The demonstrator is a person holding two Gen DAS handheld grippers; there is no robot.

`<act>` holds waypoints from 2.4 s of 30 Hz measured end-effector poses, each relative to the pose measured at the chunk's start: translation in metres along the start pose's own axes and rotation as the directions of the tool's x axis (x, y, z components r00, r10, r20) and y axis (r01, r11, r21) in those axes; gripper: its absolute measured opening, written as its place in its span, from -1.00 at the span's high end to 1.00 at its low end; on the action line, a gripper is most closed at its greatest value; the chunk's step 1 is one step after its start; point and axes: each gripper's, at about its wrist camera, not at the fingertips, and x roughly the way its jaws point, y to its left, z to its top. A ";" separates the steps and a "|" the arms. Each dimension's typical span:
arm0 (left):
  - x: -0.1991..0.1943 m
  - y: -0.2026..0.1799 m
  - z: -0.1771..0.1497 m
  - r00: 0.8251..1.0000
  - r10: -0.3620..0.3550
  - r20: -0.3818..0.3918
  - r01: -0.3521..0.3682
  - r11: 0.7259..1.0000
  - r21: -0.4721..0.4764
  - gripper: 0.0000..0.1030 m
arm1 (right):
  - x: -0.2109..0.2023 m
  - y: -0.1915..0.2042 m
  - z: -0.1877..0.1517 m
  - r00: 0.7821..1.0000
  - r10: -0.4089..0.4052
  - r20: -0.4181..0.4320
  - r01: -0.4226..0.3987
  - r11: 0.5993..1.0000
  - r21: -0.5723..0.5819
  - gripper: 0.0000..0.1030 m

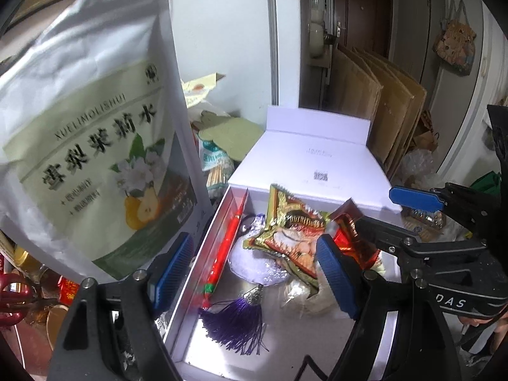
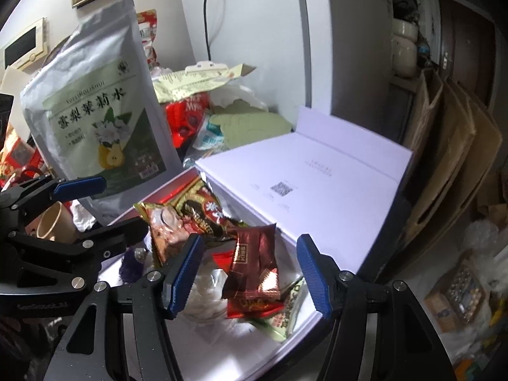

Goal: Organize soft objects

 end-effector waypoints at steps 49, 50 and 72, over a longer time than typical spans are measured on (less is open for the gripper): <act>-0.258 0.007 -0.103 0.921 -0.071 0.383 0.059 0.997 0.041 -0.99 | -0.262 0.123 -0.083 0.909 -0.200 0.366 0.168 0.979 0.117 -0.72; -0.257 0.007 -0.106 0.923 -0.072 0.378 0.062 0.997 0.039 -0.99 | -0.262 0.124 -0.088 0.909 -0.205 0.362 0.170 0.977 0.125 -0.72; -0.213 0.018 -0.149 0.960 -0.102 0.259 0.098 0.995 0.029 -0.99 | -0.224 0.135 -0.145 0.944 -0.203 0.259 0.161 0.971 0.175 -0.72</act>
